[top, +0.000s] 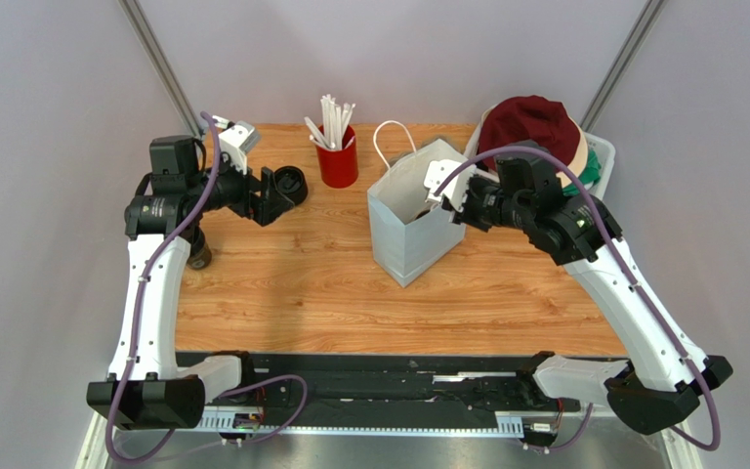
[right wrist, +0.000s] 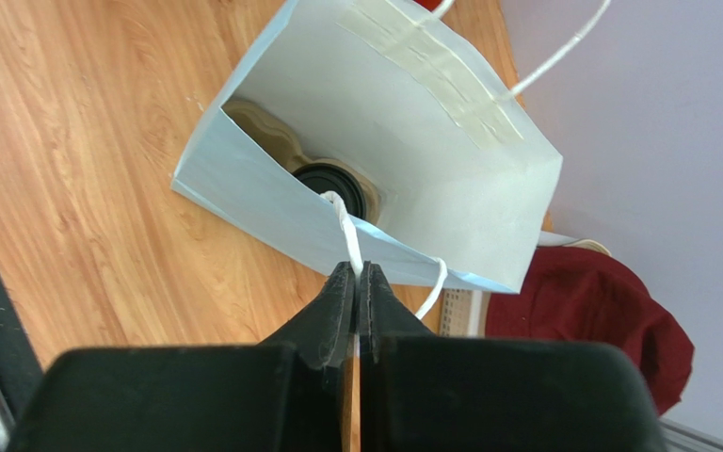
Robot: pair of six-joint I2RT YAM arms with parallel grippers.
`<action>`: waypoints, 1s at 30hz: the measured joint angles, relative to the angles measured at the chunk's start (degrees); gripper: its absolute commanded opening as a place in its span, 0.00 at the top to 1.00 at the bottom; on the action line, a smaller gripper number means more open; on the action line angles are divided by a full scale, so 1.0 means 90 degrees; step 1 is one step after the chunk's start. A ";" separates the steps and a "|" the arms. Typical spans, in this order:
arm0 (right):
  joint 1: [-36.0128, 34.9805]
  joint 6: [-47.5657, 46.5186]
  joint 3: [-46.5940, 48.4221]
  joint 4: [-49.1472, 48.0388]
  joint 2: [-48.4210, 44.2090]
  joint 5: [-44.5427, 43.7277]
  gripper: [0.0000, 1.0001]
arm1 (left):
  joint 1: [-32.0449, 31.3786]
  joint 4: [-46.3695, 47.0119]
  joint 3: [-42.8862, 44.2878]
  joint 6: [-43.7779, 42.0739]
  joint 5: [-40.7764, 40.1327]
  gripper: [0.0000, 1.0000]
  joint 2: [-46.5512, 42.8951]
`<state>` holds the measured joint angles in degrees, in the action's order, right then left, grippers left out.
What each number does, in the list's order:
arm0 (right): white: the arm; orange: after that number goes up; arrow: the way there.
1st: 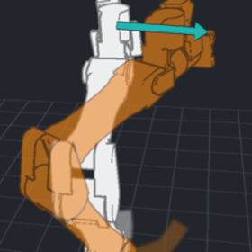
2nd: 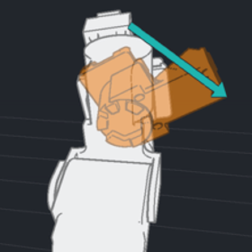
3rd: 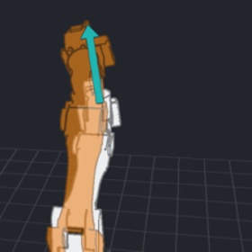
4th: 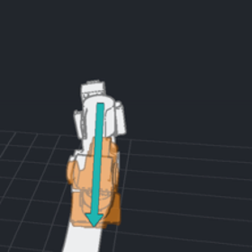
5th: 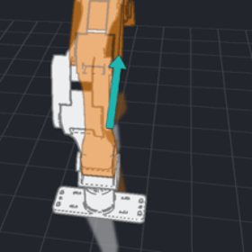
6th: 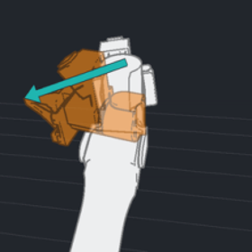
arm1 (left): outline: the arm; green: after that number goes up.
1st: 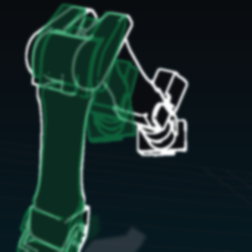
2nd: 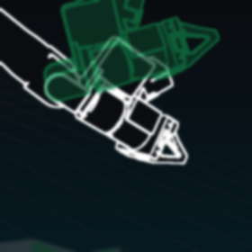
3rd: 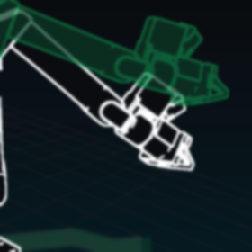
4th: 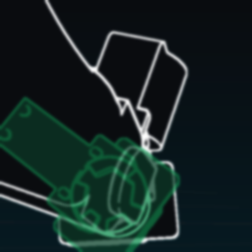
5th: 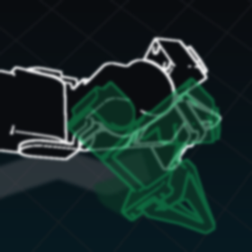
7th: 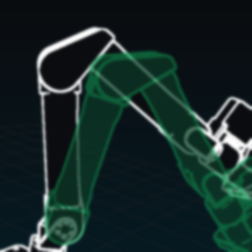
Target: Pack the takeout coffee
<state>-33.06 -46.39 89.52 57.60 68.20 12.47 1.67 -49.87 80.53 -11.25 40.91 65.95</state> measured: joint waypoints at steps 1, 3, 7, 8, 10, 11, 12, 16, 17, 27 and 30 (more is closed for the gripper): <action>-0.0221 0.0170 0.0017 0.0002 0.0024 -0.0131 1.00 | 0.0000 0.0000 -0.0002 0.0000 -0.0002 0.02 0.0002; -0.0556 0.0474 0.0073 0.0005 0.0112 -0.0372 1.00 | 0.0002 0.0002 -0.0002 0.0000 -0.0005 0.02 0.0000; -0.1146 0.1056 0.0219 -0.0029 0.0391 -0.0969 1.00 | 0.0005 0.0005 -0.0002 0.0002 -0.0010 0.02 0.0000; -0.1292 0.1195 0.0250 -0.0049 0.0474 -0.1134 1.00 | 0.0005 0.0002 -0.0002 0.0002 -0.0012 0.02 0.0000; -0.1513 0.1416 0.0321 -0.0073 0.0631 -0.1377 1.00 | 0.0005 0.0007 -0.0002 0.0002 -0.0027 0.02 0.0000; -0.1630 0.1535 0.0369 -0.0092 0.0716 -0.1508 1.00 | 0.0005 0.0007 -0.0002 0.0002 -0.0032 0.02 0.0000; -0.1712 0.1632 0.0423 -0.0102 0.0797 -0.1622 1.00 | 0.0005 0.0007 -0.0002 0.0002 -0.0034 0.02 0.0000; -0.1999 0.1999 0.0787 -0.0100 0.1129 -0.2086 1.00 | 0.0012 0.0070 -0.0053 0.0002 -0.0063 0.02 -0.0034; -0.2047 0.2076 0.0901 -0.0107 0.1197 -0.2166 1.00 | 0.0015 0.0097 -0.0080 0.0002 -0.0075 0.02 -0.0056; -0.2370 0.2720 0.1729 -0.0119 0.1593 -0.2545 1.00 | 0.0027 0.0216 -0.0114 0.0029 -0.0151 0.02 -0.0107; -0.2633 0.2730 0.1724 -0.0107 0.1707 -0.2572 1.00 | 0.0027 0.0240 -0.0114 0.0041 -0.0155 0.02 -0.0107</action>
<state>-56.75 -21.82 105.03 56.64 83.57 -10.68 1.91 -47.70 79.50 -10.87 39.51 64.99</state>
